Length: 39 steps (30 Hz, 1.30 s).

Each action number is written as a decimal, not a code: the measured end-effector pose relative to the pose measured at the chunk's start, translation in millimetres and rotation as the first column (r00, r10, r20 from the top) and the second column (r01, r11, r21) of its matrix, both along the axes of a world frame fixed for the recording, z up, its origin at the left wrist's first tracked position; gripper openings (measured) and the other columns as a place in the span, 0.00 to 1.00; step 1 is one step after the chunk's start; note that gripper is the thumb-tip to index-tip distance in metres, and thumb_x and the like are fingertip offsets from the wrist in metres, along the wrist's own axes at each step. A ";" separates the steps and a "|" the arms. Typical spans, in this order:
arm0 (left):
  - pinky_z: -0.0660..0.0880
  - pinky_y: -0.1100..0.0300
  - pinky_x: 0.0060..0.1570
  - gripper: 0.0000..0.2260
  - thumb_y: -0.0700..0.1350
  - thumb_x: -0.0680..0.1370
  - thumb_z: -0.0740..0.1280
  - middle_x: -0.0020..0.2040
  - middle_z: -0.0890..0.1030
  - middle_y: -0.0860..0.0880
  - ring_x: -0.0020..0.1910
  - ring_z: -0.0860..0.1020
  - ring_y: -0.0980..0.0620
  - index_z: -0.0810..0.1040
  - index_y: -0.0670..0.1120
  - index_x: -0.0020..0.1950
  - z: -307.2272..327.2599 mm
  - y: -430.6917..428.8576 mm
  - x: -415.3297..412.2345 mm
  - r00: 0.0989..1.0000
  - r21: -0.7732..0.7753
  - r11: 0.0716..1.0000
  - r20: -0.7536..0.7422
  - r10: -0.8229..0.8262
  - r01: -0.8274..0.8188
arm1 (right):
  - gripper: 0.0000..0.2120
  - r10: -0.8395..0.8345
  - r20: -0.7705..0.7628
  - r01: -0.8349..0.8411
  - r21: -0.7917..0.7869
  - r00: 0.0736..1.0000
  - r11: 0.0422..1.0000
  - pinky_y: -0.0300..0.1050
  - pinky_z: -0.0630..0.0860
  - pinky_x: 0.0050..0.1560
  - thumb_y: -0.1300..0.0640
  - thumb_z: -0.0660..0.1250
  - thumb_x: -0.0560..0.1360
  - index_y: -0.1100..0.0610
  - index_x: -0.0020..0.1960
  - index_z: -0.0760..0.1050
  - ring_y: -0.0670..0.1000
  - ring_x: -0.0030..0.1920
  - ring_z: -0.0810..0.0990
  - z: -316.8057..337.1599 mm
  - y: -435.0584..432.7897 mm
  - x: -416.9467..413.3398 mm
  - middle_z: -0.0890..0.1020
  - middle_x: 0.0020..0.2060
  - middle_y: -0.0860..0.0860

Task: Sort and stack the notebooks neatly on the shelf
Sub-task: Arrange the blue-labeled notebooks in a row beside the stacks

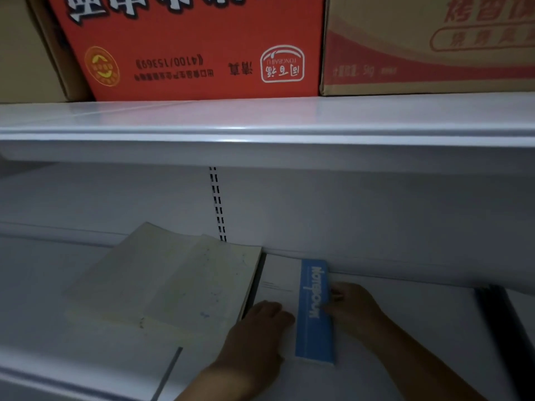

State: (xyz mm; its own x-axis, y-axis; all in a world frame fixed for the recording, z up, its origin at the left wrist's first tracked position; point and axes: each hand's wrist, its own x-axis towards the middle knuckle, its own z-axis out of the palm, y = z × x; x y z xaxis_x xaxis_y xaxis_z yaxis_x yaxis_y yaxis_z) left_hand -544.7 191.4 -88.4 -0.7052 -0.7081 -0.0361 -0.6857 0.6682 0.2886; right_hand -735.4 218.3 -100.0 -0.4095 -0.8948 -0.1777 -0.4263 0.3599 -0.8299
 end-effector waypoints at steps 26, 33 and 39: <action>0.72 0.74 0.49 0.41 0.74 0.47 0.69 0.57 0.72 0.66 0.48 0.74 0.65 0.66 0.67 0.58 -8.4 77.9 -143.6 0.904 0.439 0.852 -0.419 -0.088 0.287 | 0.21 -0.310 -0.249 0.236 -0.286 0.918 0.929 0.33 0.57 0.69 0.51 0.64 0.76 0.50 0.68 0.67 0.44 0.69 0.63 21.8 147.9 -99.2 0.68 0.67 0.45; 0.70 0.72 0.59 0.30 0.58 0.76 0.61 0.66 0.70 0.53 0.59 0.73 0.57 0.57 0.48 0.74 -11.4 141.0 -265.4 0.950 0.571 0.808 -0.307 0.049 0.142 | 0.24 -0.450 -0.256 0.489 0.111 0.855 0.865 0.44 0.73 0.58 0.48 0.63 0.75 0.53 0.69 0.65 0.54 0.61 0.75 6.8 265.9 -222.3 0.75 0.63 0.53; 0.69 0.62 0.58 0.32 0.54 0.76 0.64 0.64 0.72 0.50 0.60 0.70 0.53 0.55 0.46 0.75 -6.5 171.0 -305.9 0.948 0.658 0.751 -0.270 0.171 0.053 | 0.12 -0.369 0.084 0.370 -0.008 0.926 0.929 0.47 0.79 0.55 0.55 0.69 0.72 0.39 0.46 0.70 0.47 0.49 0.81 2.1 287.9 -239.0 0.81 0.46 0.42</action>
